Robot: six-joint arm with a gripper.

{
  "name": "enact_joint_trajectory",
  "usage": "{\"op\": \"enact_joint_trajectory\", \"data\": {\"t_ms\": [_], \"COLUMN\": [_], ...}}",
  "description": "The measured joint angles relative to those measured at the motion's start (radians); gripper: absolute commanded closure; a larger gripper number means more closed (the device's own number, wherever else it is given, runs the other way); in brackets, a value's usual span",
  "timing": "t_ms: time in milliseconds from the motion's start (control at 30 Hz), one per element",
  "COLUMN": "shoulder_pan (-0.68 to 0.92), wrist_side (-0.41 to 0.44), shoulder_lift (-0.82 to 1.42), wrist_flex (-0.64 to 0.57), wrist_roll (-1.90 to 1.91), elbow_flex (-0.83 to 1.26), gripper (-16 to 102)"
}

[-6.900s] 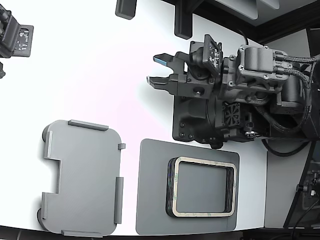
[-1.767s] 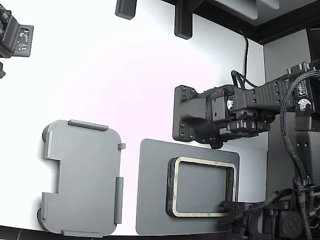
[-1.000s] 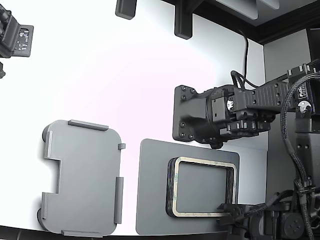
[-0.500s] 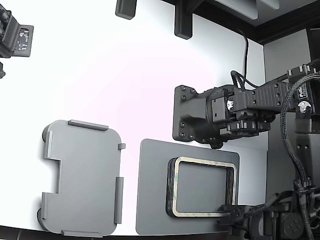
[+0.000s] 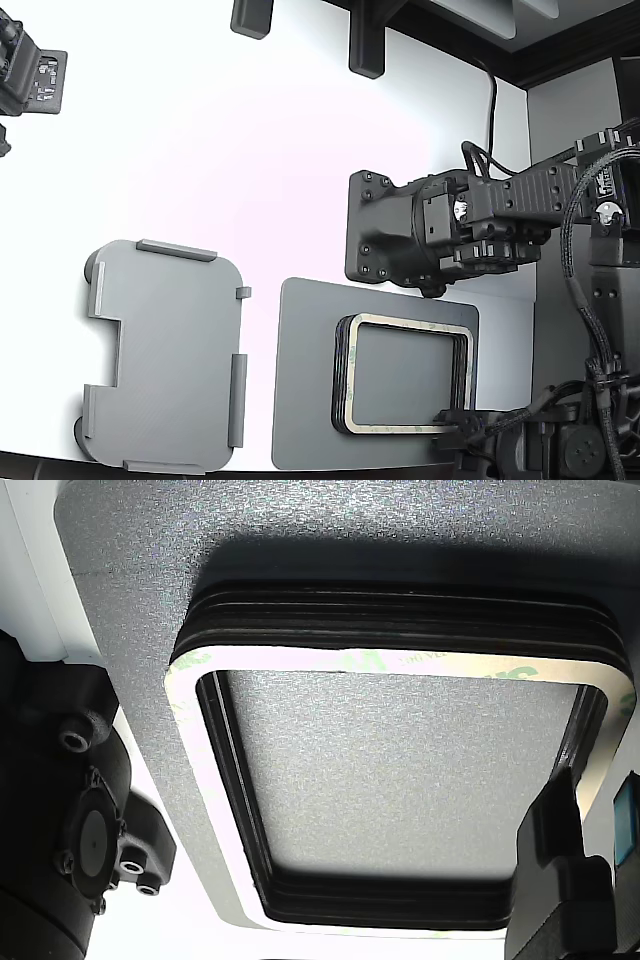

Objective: Grab top frame and put it into gray box.

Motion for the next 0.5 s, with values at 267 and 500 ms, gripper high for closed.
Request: {"op": "enact_joint_trajectory", "data": {"t_ms": [267,500], "shoulder_pan": [0.000,0.000], "wrist_side": [-0.003,-0.002], "shoulder_lift": [0.000,0.000], "wrist_flex": [-0.008,-0.018], "wrist_roll": [0.000,-0.003], "elbow_flex": [0.002,0.023], "gripper": [38,40]}}
